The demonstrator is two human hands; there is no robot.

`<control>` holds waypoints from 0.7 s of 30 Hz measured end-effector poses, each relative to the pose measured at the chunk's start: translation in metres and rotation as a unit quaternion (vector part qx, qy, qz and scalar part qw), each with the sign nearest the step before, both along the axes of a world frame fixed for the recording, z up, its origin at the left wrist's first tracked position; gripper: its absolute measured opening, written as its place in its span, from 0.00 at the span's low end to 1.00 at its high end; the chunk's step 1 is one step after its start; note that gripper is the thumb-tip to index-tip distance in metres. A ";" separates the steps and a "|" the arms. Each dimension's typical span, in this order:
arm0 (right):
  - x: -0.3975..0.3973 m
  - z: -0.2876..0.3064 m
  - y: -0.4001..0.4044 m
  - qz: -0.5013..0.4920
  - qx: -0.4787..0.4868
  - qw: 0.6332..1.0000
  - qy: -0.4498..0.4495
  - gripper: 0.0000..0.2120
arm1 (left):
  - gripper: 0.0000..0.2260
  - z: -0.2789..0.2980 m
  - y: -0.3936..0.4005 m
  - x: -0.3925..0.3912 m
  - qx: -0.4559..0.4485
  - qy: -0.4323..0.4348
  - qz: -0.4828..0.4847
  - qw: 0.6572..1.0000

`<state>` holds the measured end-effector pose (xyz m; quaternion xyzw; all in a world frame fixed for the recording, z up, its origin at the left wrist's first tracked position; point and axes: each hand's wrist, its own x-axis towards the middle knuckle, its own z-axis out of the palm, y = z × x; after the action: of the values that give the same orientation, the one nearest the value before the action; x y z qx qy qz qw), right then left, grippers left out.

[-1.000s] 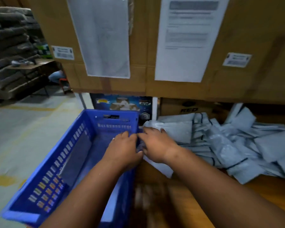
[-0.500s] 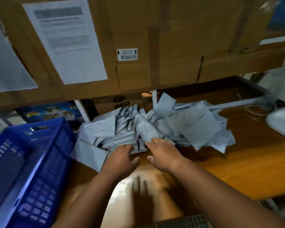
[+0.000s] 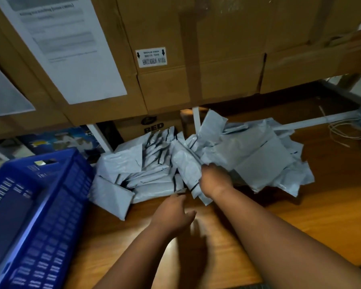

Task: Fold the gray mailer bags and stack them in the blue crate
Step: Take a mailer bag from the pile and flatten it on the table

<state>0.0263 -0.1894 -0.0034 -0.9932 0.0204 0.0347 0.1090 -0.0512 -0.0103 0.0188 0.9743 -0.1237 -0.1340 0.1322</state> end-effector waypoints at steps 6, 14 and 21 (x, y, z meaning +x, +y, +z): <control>0.036 -0.010 0.016 -0.071 0.083 0.994 0.027 0.17 | 0.22 -0.014 0.019 0.015 -0.018 -0.007 0.015 1.000; -0.020 0.015 0.002 0.030 0.114 0.983 -0.139 0.07 | 0.11 0.000 0.036 0.010 -0.076 -0.121 0.021 0.990; -0.133 -0.031 -0.013 0.219 0.057 0.964 -0.143 0.10 | 0.11 -0.023 0.043 -0.092 -0.063 -0.231 -0.037 0.970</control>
<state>-0.1064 -0.2027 -0.0341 -0.9604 -0.2150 -0.0832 0.1566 -0.1428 0.0325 -0.0045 0.9632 -0.1950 0.0982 0.1565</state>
